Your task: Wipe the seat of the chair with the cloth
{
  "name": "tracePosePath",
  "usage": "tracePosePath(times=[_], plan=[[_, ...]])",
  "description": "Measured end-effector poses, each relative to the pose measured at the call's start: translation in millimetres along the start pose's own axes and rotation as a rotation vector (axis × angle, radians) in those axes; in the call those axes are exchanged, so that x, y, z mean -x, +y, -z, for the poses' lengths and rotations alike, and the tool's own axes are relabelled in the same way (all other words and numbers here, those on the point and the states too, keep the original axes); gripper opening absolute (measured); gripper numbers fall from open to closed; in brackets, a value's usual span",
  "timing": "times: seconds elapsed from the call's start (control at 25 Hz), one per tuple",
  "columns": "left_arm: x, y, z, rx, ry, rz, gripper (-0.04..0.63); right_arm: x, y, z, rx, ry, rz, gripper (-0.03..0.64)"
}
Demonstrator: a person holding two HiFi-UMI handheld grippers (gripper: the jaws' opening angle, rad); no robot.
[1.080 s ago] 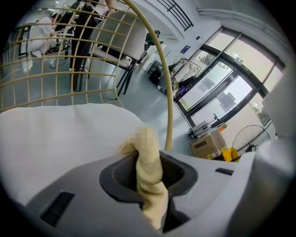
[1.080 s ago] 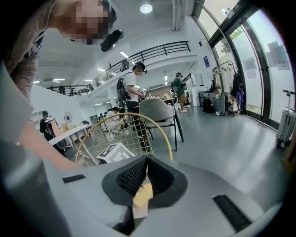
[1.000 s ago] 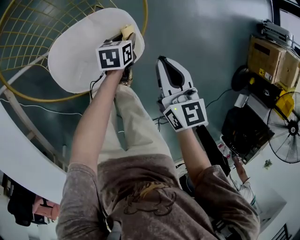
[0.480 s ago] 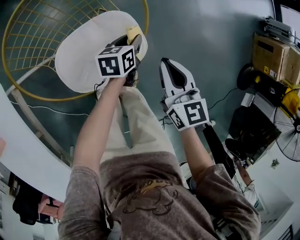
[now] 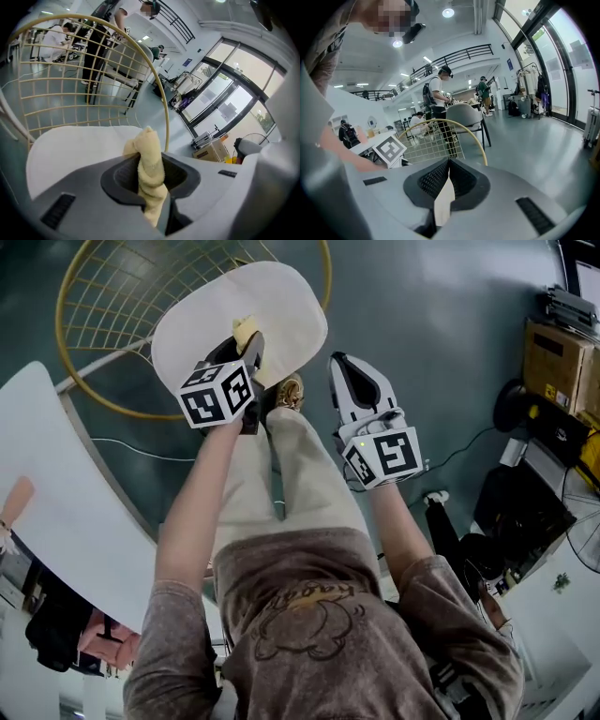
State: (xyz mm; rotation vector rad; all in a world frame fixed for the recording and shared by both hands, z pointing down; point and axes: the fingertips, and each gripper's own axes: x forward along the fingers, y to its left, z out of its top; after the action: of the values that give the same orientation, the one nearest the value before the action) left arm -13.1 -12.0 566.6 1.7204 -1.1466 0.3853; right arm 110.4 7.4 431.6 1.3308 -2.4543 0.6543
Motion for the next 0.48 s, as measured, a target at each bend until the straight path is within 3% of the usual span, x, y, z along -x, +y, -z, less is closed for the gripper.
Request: tracePosePath(times=[0.32, 0.48], plan=[[84, 35, -7, 0.11, -0.066, -0.092, 0.107, 6, 42, -29, 0.024, -0.007, -0.065, 0.026], [115, 45, -7, 0.125, -0.083, -0.136, 0.107, 14, 52, -42, 0.018, -0.006, -0.064, 0.026]])
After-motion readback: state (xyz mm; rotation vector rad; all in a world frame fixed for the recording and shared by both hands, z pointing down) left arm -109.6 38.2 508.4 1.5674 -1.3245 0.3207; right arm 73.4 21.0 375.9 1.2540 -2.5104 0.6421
